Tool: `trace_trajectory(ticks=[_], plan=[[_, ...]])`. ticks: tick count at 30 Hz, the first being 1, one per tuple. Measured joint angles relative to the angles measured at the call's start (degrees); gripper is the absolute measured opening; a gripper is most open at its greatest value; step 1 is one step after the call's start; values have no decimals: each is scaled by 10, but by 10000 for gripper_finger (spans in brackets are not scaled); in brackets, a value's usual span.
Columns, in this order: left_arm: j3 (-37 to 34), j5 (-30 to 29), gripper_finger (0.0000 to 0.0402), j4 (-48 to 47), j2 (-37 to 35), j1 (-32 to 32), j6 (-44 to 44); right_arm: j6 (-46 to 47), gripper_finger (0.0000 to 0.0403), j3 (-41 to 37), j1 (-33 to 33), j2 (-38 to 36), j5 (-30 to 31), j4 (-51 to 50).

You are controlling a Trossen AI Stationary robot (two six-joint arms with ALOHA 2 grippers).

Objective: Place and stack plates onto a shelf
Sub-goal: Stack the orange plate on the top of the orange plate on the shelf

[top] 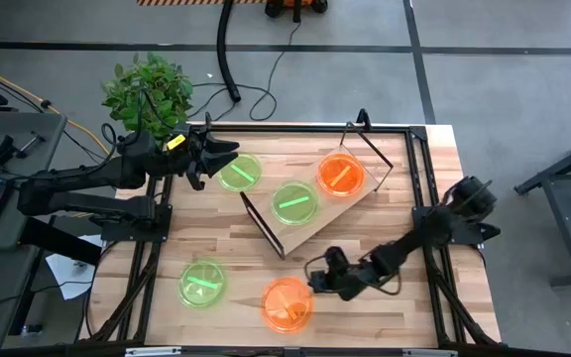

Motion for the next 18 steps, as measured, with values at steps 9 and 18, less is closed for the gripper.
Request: trace_trajectory(ticks=[9, 18], plan=[[0, 0, 170, 0, 0, 0, 0, -40, 175, 57, -28, 90, -7, -32], [0, 0, 170, -1, 0, 0, 1, -52, 177, 64, -13, 111, -13, -7]])
